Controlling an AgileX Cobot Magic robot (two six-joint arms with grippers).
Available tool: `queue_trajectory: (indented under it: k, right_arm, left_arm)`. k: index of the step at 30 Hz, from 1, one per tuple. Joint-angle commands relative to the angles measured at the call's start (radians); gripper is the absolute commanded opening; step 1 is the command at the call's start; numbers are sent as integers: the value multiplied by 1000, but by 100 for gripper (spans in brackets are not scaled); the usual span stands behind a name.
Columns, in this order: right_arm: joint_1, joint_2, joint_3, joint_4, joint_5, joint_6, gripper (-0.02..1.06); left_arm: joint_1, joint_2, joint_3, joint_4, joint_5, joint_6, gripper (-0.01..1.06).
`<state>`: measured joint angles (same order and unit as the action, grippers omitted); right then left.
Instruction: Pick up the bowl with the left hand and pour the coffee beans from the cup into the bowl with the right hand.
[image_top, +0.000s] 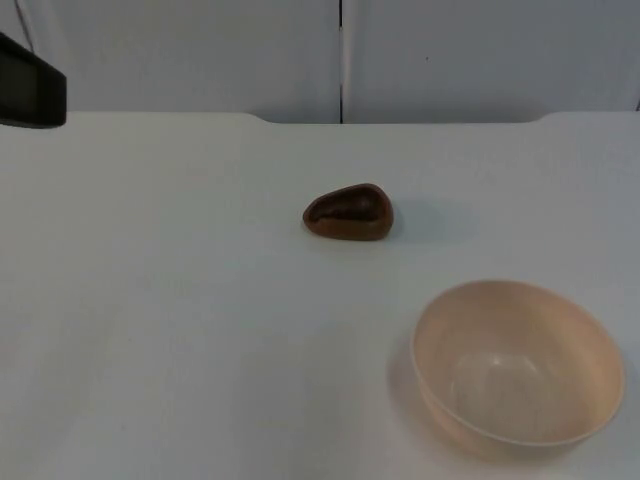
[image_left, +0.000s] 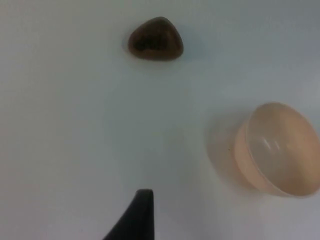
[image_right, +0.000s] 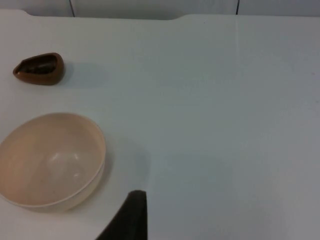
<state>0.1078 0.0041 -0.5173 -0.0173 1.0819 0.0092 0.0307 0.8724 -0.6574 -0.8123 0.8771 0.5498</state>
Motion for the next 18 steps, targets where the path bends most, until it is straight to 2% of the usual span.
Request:
queue_trajectory:
  k: [1, 18]
  right_arm:
    - [-7, -4, 2, -6, -4, -3, 105]
    - [-7, -4, 2, -6, -4, -3, 105]
  left_arm:
    - [2, 18, -7, -42, -4, 26, 105]
    - [2, 65, -7, -67, -4, 47, 105]
